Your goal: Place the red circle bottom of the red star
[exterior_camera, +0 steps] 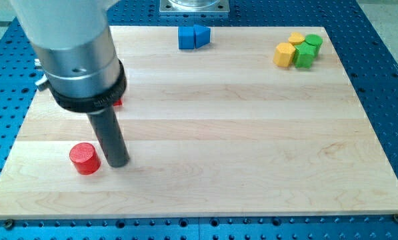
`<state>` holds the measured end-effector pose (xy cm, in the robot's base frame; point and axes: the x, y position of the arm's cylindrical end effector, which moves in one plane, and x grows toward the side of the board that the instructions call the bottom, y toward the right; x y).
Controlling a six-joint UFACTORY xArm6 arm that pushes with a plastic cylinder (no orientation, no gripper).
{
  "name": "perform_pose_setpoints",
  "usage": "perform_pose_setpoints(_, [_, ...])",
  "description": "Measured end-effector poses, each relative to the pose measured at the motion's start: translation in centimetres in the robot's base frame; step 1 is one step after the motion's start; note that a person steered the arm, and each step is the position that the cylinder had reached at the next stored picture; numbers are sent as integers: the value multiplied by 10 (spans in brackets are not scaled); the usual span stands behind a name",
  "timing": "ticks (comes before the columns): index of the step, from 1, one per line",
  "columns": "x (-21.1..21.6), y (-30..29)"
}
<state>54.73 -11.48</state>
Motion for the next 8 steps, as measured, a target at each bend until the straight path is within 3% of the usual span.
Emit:
perform_pose_setpoints(1, [4,13])
perform_pose_setpoints(3, [3,-81])
perform_pose_setpoints(8, [45,-100])
